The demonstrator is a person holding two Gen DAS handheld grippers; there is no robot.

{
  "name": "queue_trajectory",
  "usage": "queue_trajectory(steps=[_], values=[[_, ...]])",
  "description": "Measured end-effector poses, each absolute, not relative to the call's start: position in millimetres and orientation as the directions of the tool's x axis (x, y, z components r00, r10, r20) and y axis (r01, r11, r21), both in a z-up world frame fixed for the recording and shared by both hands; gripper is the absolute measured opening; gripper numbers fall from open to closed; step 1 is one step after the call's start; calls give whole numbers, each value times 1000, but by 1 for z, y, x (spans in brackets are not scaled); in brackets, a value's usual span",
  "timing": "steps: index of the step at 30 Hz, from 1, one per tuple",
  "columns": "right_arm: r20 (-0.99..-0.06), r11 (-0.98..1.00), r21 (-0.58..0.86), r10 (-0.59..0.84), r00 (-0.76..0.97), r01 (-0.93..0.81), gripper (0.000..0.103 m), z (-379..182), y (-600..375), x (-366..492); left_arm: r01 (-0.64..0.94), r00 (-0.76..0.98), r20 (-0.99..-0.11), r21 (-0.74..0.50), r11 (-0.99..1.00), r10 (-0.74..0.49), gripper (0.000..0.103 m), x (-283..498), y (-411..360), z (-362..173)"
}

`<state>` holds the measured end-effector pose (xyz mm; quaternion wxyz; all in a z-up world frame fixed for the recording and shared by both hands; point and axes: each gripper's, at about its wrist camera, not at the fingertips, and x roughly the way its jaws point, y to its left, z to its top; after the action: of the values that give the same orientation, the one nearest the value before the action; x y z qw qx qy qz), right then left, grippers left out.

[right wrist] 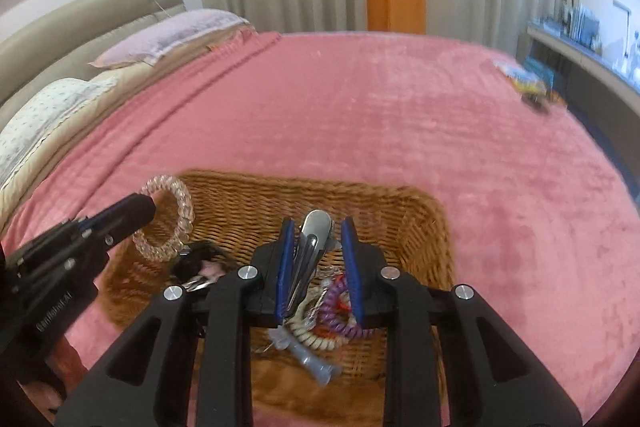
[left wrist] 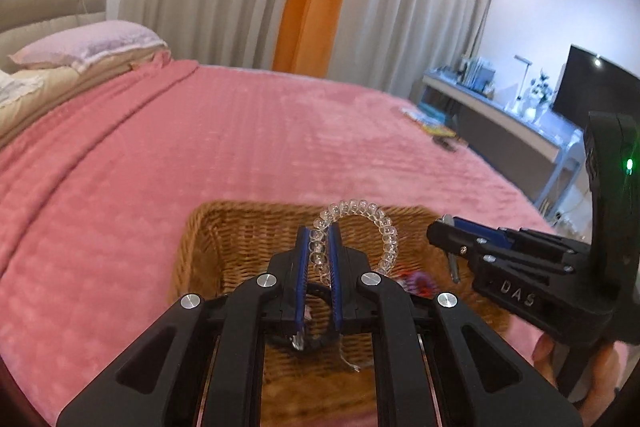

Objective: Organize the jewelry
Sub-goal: 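Lower the hair clip and bead bracelet into the basket and open both tools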

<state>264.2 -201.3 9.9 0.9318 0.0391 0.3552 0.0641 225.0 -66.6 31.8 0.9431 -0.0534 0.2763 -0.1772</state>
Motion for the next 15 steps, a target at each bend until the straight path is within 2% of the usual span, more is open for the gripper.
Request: queue_trajectory(steps=[2,5,13,15], values=[[-681,986,144,158,715,-81,21,-4,-207,277,301,778,-524,-172,938,-346,8,234,-72,19],[-713,985,157,165,682,-74,21,-20,-209,290,302,756,-545,-199,932,-361,8,244,-70,8],[-740,981,184,179,648,-61,22,-38,-209,299,302,736,-570,-205,931,-364,8,254,-64,-3],[-734,976,210,197,650,-60,30,-36,-212,298,309,734,-566,-214,927,-375,12,253,-63,-2]])
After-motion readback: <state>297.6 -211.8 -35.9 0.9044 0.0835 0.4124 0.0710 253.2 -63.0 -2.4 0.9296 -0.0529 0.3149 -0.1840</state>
